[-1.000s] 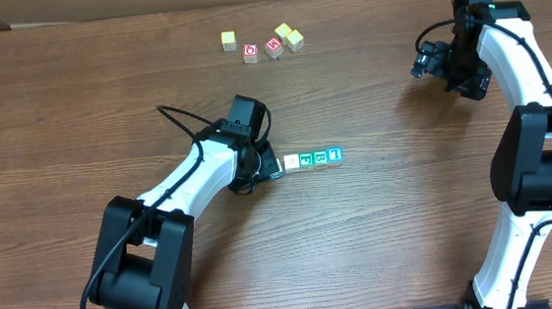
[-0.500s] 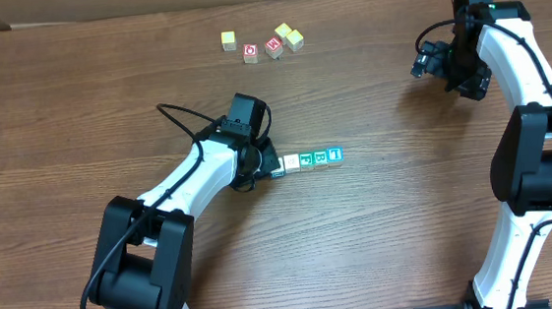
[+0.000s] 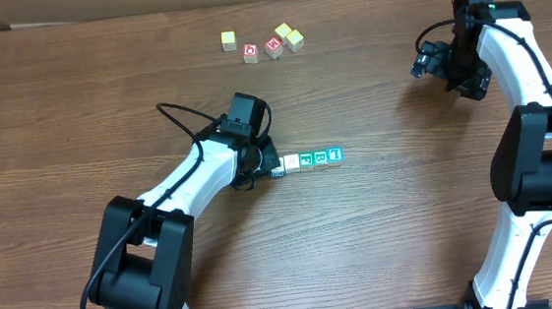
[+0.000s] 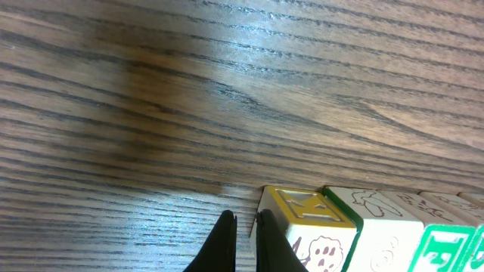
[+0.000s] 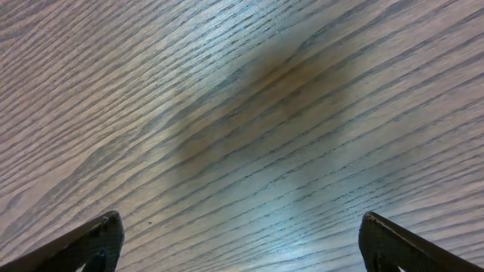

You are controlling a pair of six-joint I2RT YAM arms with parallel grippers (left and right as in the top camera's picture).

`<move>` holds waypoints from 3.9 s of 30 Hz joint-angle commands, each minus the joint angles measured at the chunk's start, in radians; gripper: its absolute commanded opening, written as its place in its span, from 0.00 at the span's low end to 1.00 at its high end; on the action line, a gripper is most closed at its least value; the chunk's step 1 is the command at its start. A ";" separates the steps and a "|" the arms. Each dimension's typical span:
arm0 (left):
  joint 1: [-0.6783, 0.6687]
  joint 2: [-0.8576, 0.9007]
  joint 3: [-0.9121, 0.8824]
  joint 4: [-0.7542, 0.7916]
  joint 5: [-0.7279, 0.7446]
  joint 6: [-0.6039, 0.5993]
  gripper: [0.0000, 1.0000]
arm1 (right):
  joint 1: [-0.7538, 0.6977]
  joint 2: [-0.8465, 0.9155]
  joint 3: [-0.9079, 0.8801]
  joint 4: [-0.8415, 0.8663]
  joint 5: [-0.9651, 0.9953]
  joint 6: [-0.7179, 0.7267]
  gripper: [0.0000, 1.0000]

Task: Flip 5 blocks

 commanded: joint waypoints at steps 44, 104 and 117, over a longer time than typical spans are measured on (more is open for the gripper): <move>-0.101 -0.010 -0.010 -0.061 -0.014 -0.018 0.04 | 0.000 -0.008 0.013 0.002 0.002 -0.006 1.00; -0.027 -0.023 0.026 -0.090 -0.063 0.095 0.04 | 0.000 -0.008 0.013 0.002 0.002 -0.006 1.00; -0.028 -0.017 0.024 -0.067 -0.003 0.095 0.04 | 0.000 -0.008 0.013 0.002 0.002 -0.006 1.00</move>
